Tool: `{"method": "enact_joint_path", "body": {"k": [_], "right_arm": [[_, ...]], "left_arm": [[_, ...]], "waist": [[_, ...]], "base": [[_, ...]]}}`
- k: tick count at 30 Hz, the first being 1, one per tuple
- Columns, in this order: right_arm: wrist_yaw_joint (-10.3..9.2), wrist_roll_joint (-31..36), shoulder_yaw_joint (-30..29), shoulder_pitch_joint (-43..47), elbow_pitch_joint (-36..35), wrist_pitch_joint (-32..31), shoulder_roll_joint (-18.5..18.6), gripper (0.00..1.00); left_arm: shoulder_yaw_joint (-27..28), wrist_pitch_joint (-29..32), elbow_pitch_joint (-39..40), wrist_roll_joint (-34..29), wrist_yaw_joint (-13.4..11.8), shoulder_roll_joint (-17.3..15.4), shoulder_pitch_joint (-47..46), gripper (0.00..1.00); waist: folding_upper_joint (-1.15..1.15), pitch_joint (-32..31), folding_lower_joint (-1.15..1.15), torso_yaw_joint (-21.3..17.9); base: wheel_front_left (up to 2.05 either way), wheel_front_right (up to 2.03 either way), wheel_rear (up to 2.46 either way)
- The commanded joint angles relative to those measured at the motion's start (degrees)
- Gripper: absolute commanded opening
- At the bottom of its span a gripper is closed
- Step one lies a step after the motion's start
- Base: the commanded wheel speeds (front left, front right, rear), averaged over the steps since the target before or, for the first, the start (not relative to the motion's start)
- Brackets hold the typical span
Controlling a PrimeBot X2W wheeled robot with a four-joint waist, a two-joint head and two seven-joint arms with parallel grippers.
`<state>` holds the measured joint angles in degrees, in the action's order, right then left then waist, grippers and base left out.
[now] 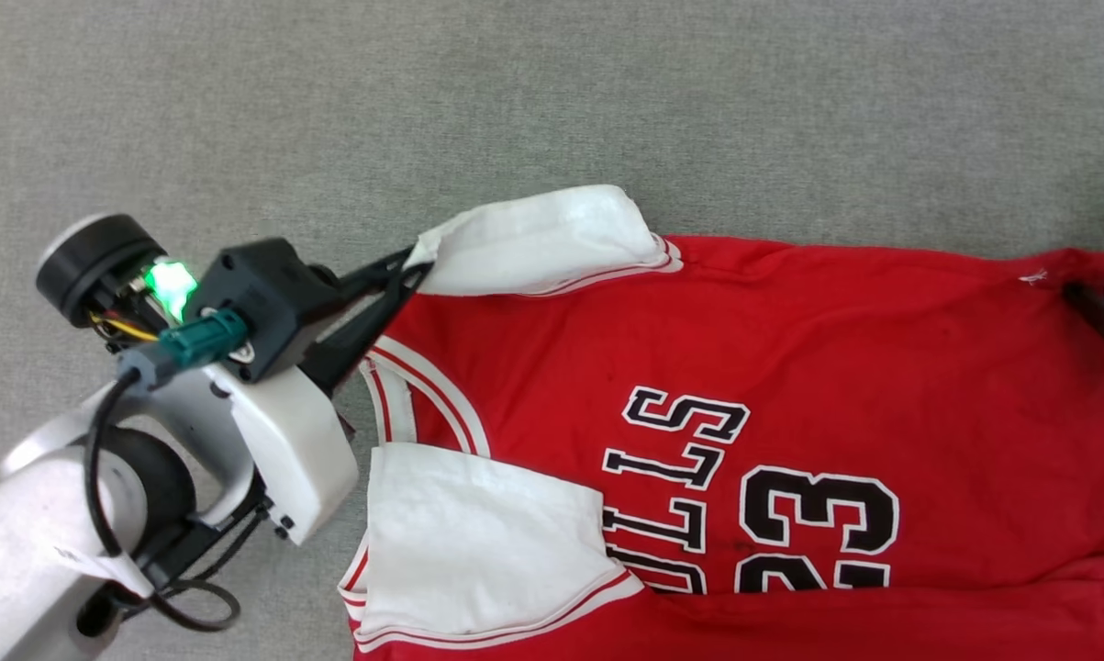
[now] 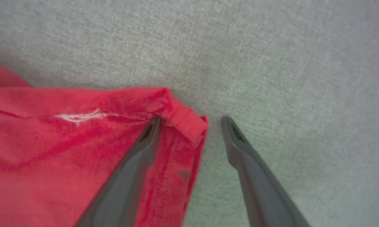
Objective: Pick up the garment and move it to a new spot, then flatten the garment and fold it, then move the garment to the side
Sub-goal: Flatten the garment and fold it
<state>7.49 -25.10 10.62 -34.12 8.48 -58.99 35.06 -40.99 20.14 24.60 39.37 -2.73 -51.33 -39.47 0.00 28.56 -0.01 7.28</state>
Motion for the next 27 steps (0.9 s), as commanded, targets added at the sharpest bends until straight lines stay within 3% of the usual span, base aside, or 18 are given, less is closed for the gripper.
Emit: {"method": "enact_joint_path", "body": {"k": [1, 2, 3, 4, 5, 6, 15, 27], "right_arm": [[0.00, -1.0, 2.6, 1.9, 2.1, 0.0, -1.0, 1.00], [0.02, -1.8, 3.4, 2.6, 2.5, -0.2, -1.0, 1.00], [0.08, -2.6, 4.0, 3.2, 2.9, -0.3, -1.1, 0.94], [0.09, -3.1, 4.6, 3.6, 3.0, -0.1, -1.1, 0.46], [0.09, -3.4, 4.9, 3.7, 3.2, 0.1, -0.9, 0.18], [0.09, -3.5, 5.3, 3.7, 3.2, 0.7, -0.6, 0.00], [0.05, -4.8, 2.7, 1.1, 5.1, 9.4, -0.9, 0.00], [-0.01, -10.8, -1.5, 7.9, 2.9, 20.8, -1.2, 0.00]], "left_arm": [[-0.4, 0.3, 0.5, -0.4, -0.6, 0.5, 0.9, 0.00], [-0.5, 0.3, 0.7, -0.5, -0.7, 0.5, 1.0, 0.00], [-0.6, 0.3, 0.8, -0.7, -0.8, 0.5, 1.2, 0.00], [-0.8, 0.4, 0.9, -0.8, -0.9, 0.5, 1.4, 0.00], [-0.9, 0.4, 0.8, -0.9, -0.9, 0.5, 1.5, 0.00], [-1.0, 0.3, 0.7, -1.0, -1.1, 0.6, 1.6, 0.00], [-0.3, -2.0, -2.1, 1.0, -2.8, 0.5, 4.6, 0.00], [1.7, -6.7, -1.3, 5.8, -7.1, -3.8, 15.4, 0.00]], "waist": [[0.00, 0.2, 0.01, 0.6], [0.00, 0.2, 0.01, 0.8], [0.00, 0.2, 0.01, 0.9], [0.00, 0.3, 0.01, 1.0], [0.00, 0.3, 0.01, 1.1], [0.00, 0.2, 0.01, 1.1], [0.00, -4.1, 0.01, -0.8], [0.00, -14.3, 0.01, -3.6]], "base": [[0.00, 0.00, 0.00], [0.00, 0.00, 0.00], [0.00, 0.00, 0.00], [0.00, 0.00, 0.00], [0.00, 0.00, 0.00], [0.00, 0.00, 0.00], [0.00, 0.00, 0.00], [0.00, 0.00, 0.00]]}}
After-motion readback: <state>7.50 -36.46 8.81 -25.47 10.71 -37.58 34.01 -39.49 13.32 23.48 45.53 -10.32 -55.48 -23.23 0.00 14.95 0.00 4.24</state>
